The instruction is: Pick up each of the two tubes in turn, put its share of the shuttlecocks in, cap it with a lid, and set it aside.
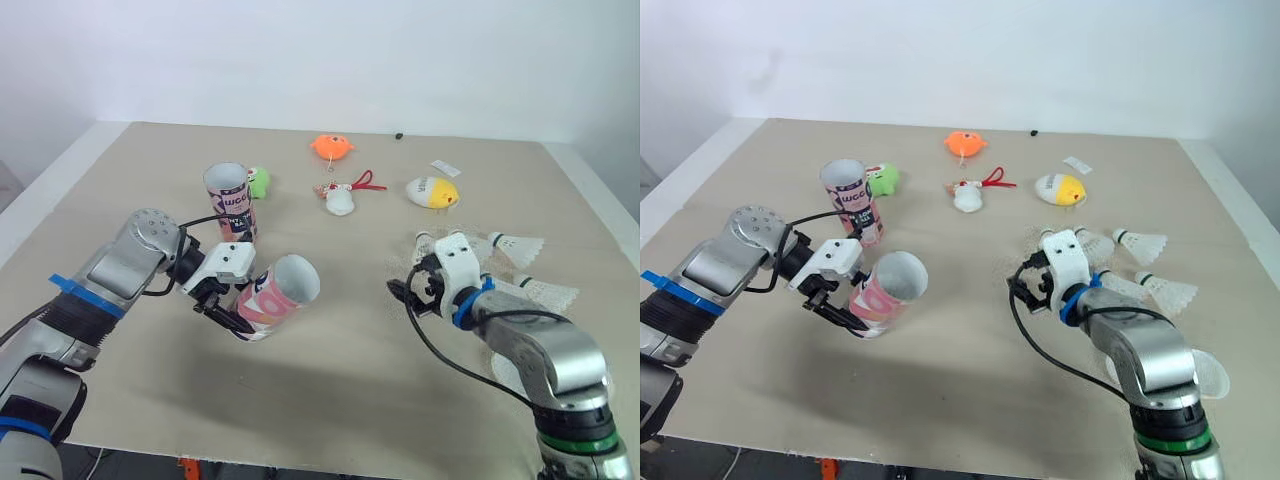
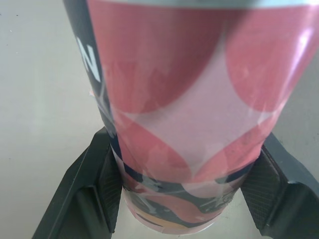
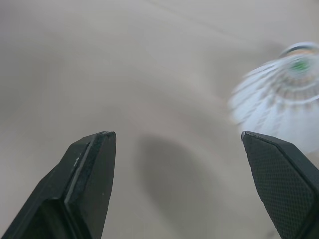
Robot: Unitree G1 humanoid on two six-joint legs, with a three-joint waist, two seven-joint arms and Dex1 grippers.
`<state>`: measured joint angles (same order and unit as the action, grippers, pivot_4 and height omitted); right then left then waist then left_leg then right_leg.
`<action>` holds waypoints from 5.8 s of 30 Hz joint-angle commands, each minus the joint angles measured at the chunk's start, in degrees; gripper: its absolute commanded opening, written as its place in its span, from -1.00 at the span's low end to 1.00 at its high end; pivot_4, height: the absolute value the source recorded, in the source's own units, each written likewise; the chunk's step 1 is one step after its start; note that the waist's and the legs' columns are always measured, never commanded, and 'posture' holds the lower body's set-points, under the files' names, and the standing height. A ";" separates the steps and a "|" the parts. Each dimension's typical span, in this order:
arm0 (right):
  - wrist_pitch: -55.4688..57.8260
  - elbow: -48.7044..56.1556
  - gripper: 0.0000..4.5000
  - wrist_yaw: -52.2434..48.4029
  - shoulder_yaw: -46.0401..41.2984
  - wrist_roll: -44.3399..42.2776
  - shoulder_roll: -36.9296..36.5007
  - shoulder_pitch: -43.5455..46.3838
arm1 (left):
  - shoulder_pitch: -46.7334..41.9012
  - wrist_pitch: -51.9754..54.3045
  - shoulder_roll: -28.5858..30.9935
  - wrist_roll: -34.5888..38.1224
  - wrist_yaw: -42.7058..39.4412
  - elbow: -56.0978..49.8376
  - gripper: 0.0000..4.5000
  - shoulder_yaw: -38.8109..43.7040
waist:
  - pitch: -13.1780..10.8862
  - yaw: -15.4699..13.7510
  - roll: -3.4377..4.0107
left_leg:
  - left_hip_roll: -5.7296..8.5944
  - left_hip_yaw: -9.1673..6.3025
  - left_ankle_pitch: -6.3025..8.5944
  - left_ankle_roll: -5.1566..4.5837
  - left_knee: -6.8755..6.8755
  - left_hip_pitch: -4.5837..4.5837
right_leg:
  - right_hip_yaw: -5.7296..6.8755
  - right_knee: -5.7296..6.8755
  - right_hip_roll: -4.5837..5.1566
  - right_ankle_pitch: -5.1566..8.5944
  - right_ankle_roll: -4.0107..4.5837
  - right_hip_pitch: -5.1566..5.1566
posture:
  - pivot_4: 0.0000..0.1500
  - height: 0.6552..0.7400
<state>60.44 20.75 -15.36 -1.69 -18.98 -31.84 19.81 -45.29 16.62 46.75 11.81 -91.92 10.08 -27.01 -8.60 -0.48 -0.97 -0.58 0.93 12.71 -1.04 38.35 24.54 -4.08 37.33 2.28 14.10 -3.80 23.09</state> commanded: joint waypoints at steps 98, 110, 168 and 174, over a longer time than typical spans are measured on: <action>5.94 26.64 0.74 -41.25 -39.13 -12.86 -23.44 -30.66 | 4.51 -0.34 -7.41 -2.41 -0.58 1.82 0.26 -0.27 | 0.35 -1.43 0.50 | 1.14 -0.93 0.10 -0.83 -0.01 0.50 | 1.74 -0.34 1.98 0.32 -0.47 -0.46 | 1.00 1.00; -10.85 11.37 0.74 -32.31 -35.71 -4.35 -14.31 -38.78 | 2.26 -2.25 -9.73 -2.72 -0.58 4.65 0.26 -2.09 | 0.33 -1.18 0.41 | 1.17 -0.76 0.05 -0.89 0.04 -0.15 | 1.63 -0.44 2.06 0.65 -0.35 -0.94 | 1.00 1.00; -20.06 14.55 -0.96 -44.24 11.10 -13.31 -29.57 24.79 | 3.92 1.36 -9.10 -3.67 -0.58 0.98 0.26 0.48 | 0.24 -0.88 0.64 | 1.29 -0.84 0.10 -0.83 -0.25 0.12 | 1.80 -0.47 2.21 0.87 -0.21 -0.76 | 1.00 1.00; -22.83 10.19 -0.96 -52.91 21.17 -8.88 -22.73 34.19 | 3.56 1.25 -8.89 -3.76 -0.58 1.42 0.26 0.63 | 0.23 -1.02 0.60 | 1.31 -1.00 0.08 -0.85 -0.14 0.11 | 1.95 -0.37 2.18 0.86 -0.23 -0.73 | 1.00 1.00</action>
<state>39.03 31.14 -65.27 18.40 -28.92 -55.06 51.80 -43.05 17.66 38.56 9.69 -92.61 10.67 -23.36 -8.37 -1.50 -0.38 0.74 -0.12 12.79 -1.89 38.22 24.66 -2.10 36.98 4.46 14.92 -4.09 22.34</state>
